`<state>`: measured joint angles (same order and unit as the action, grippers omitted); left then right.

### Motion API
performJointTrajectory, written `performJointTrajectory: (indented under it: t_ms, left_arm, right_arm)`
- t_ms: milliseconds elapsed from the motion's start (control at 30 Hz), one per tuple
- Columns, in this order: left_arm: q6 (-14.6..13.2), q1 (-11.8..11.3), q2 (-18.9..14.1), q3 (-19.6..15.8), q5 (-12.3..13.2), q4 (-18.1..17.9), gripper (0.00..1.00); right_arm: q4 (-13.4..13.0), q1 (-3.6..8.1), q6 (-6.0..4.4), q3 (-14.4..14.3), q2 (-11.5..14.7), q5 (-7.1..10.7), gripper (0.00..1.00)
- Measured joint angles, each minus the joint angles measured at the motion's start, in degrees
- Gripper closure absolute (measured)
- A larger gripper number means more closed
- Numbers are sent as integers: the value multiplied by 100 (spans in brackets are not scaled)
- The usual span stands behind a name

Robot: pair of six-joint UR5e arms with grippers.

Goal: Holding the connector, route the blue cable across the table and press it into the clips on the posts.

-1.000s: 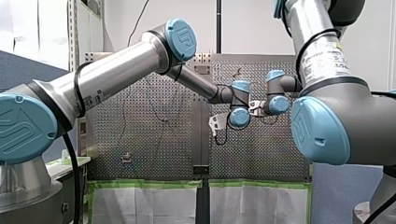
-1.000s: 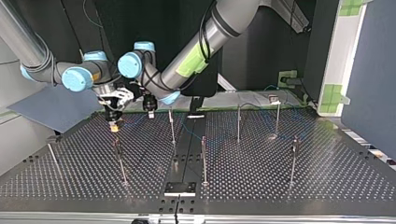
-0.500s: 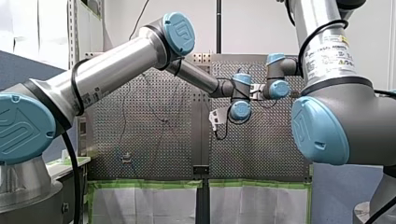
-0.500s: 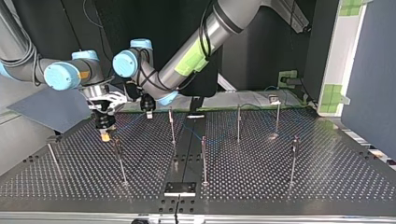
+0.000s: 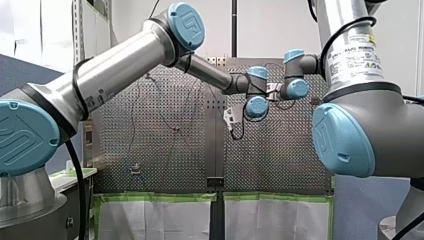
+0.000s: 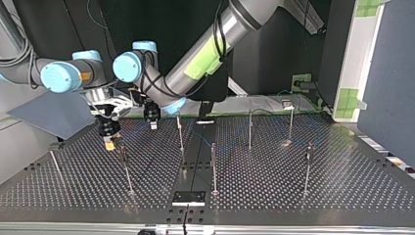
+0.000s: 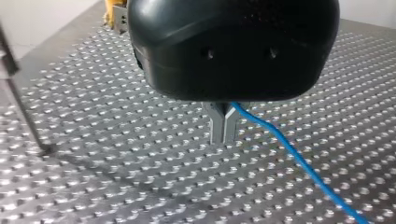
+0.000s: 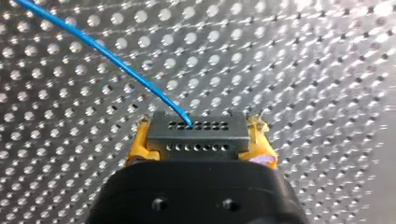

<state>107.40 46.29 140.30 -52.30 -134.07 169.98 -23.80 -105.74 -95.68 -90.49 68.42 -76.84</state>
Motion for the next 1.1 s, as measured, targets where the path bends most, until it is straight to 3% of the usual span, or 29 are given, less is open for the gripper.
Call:
performJointTrajectory:
  t_ms: [300,867,1100]
  left_arm:
    - [51,25,-217,-6,-160,135,100]
    - [-86,8,-586,27,-72,109,100]
    - [-146,-6,-678,187,-61,68,100]
  right_arm:
    - [72,-12,-77,0,333,9,100]
    - [282,-14,-191,0,825,2,100]
    - [363,-13,-189,75,968,9,100]
